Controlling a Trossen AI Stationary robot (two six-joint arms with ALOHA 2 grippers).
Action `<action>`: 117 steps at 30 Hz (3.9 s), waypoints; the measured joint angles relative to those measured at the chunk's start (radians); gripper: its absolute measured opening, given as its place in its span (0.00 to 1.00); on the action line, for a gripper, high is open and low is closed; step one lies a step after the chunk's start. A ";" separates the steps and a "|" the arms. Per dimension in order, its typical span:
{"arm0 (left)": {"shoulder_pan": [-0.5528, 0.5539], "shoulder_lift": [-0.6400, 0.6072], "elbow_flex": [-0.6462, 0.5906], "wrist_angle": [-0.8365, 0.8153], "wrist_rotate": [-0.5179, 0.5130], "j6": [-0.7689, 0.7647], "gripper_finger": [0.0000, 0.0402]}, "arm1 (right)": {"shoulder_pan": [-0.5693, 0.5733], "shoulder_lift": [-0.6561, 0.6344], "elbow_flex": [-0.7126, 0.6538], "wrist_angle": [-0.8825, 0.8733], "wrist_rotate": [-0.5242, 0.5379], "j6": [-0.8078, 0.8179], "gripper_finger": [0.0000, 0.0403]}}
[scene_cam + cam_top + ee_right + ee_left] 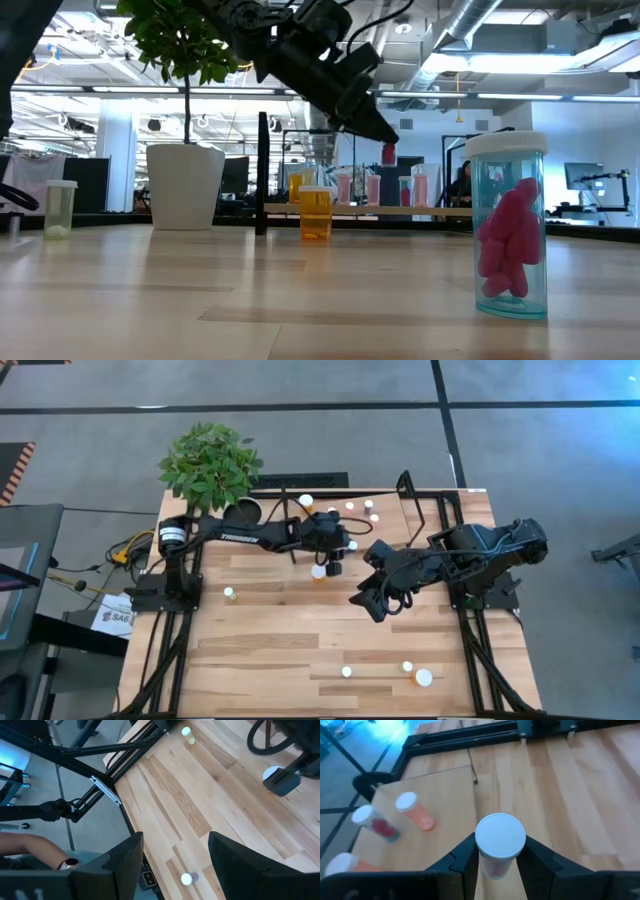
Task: Pick and place medicine bottles onto shelf by color
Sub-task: Put the top blue pill bottle on the shelf, then put the bottom yellow pill bottle on the shelf
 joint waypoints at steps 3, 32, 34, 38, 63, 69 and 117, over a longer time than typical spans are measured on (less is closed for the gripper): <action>0.024 0.000 0.002 0.000 0.014 0.008 0.27 | 0.000 0.000 0.000 0.000 0.000 0.000 0.62; 0.133 0.095 0.080 -0.041 0.066 0.108 0.27 | 0.000 -0.001 0.000 0.000 0.000 0.000 0.62; 0.133 0.095 0.080 -0.036 0.062 0.113 0.27 | 0.000 -0.001 0.000 0.000 0.000 0.000 0.62; 0.138 0.095 0.080 -0.051 0.071 0.112 0.27 | 0.000 -0.001 0.000 0.000 0.000 0.000 0.62; 0.140 0.142 0.084 -0.089 0.119 0.115 0.27 | 0.000 0.000 0.000 0.003 0.000 0.000 0.62; 0.150 0.142 0.084 -0.086 0.115 0.112 0.29 | 0.000 0.000 0.000 0.003 0.000 0.000 0.62; 0.055 -0.259 0.209 -0.611 0.297 -0.083 0.56 | 0.000 0.000 0.000 0.006 0.000 0.000 0.62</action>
